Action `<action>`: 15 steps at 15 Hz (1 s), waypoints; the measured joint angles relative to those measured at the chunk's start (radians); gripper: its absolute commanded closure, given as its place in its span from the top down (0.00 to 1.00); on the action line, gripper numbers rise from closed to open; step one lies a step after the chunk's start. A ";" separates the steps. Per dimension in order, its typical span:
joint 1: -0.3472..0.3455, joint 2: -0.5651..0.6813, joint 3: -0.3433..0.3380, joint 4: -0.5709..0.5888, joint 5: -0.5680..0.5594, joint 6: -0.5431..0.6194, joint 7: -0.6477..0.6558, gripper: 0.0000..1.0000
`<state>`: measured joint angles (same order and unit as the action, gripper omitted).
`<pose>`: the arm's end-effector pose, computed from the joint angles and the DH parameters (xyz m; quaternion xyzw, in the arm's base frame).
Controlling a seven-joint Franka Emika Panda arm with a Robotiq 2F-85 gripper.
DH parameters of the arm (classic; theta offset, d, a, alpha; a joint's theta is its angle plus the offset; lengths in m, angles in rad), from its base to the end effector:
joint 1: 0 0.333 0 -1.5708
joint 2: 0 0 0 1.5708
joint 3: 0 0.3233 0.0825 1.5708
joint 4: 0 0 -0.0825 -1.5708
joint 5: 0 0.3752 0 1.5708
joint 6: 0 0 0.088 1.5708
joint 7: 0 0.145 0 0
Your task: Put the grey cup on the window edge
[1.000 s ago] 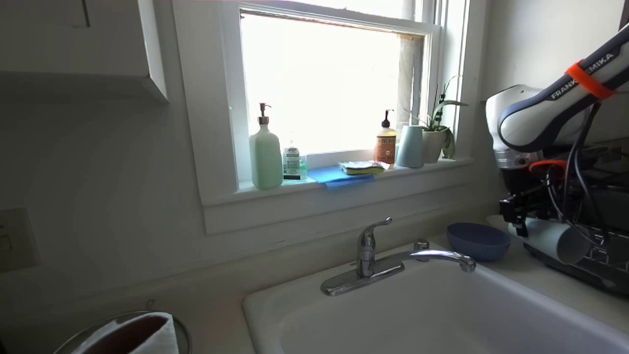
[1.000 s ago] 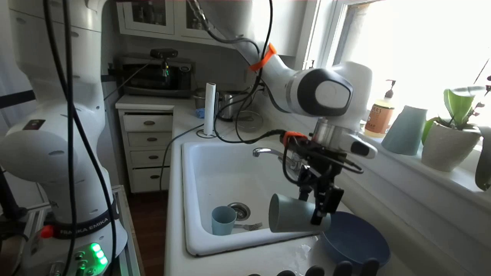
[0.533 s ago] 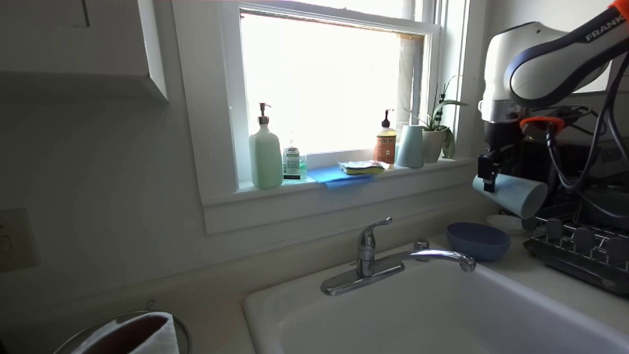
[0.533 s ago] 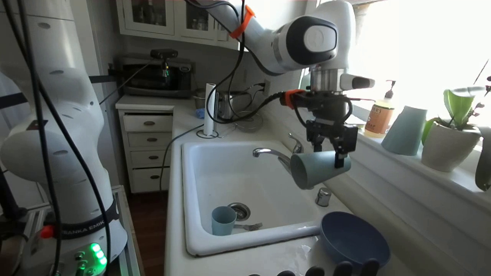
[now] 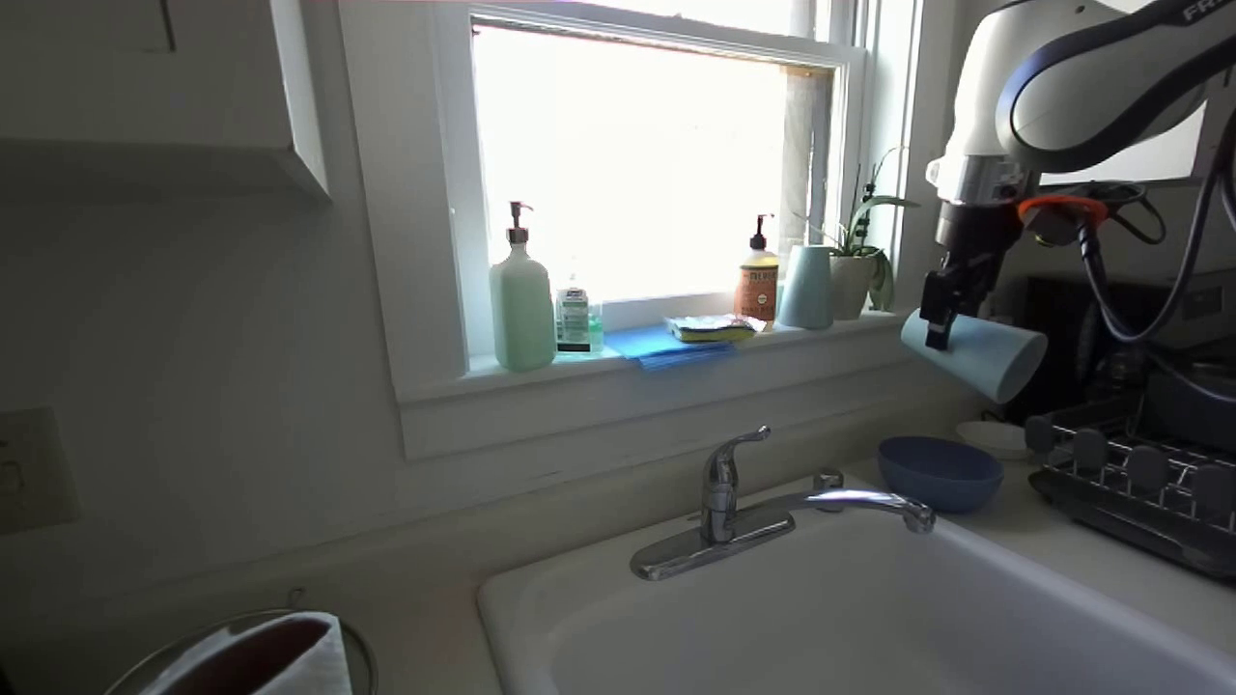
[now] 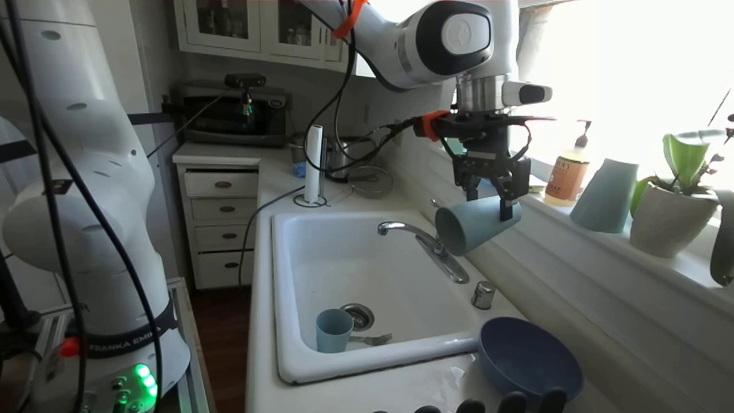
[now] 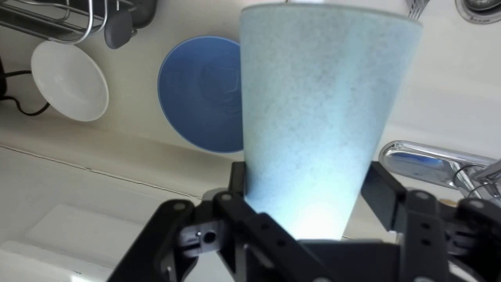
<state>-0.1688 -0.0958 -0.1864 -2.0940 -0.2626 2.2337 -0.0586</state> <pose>0.5071 -0.2067 0.4625 0.9847 -0.0790 0.0926 0.1248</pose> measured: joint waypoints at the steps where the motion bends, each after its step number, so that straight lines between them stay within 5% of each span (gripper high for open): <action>1: 0.000 0.000 0.000 0.000 0.000 0.000 0.000 0.50; 5: 0.001 0.003 0.003 0.002 0.000 0.062 0.000 0.50; 15: 0.010 0.012 0.008 0.004 0.143 0.631 -0.015 0.50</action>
<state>-0.1592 -0.0837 -0.1779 -2.0904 -0.1194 2.8646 -0.0732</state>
